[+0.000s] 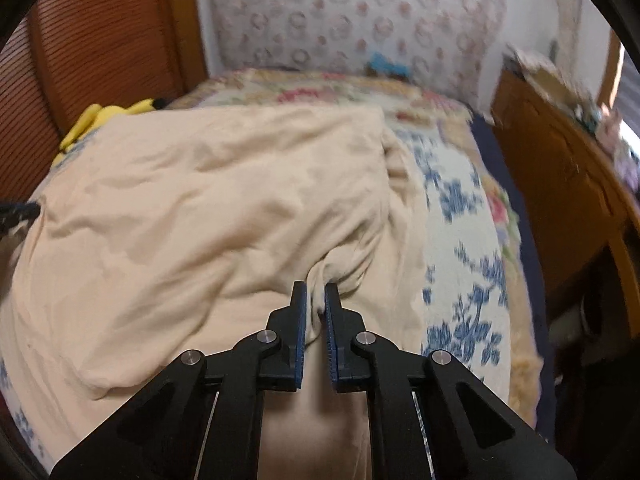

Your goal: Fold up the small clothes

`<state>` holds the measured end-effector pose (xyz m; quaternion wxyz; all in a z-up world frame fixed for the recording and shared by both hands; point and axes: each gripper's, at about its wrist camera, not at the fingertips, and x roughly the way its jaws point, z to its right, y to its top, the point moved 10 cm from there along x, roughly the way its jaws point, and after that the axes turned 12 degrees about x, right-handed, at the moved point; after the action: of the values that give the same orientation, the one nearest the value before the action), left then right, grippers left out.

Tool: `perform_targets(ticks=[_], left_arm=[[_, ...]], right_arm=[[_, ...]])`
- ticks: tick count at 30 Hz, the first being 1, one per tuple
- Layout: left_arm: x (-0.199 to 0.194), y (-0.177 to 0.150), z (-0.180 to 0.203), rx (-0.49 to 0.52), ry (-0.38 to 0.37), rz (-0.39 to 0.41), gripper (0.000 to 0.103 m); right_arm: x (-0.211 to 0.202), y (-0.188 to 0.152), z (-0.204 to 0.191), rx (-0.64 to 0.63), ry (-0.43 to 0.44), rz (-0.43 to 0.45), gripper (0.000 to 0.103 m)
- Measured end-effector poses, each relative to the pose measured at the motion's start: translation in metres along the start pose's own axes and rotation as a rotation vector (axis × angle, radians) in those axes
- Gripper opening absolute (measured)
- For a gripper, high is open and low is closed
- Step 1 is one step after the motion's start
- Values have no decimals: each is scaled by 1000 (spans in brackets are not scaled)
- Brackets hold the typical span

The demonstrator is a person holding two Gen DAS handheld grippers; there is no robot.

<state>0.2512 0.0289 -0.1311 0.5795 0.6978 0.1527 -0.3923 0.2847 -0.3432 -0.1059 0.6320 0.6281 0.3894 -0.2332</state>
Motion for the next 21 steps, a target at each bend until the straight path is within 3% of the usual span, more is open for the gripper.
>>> perform_targets(ticks=[6,16,21], left_arm=[[-18,9,-14,-24,29,43,1],[-19,-2,-23,-39,55,35,2],[0,-19,-26,-42,39,-41,29]], right_arm=[[-31,19,-10,-7,41,107,3],[-37,26,-15,-15,59,117,3],[-29,19,-11,-22,40,86,3]])
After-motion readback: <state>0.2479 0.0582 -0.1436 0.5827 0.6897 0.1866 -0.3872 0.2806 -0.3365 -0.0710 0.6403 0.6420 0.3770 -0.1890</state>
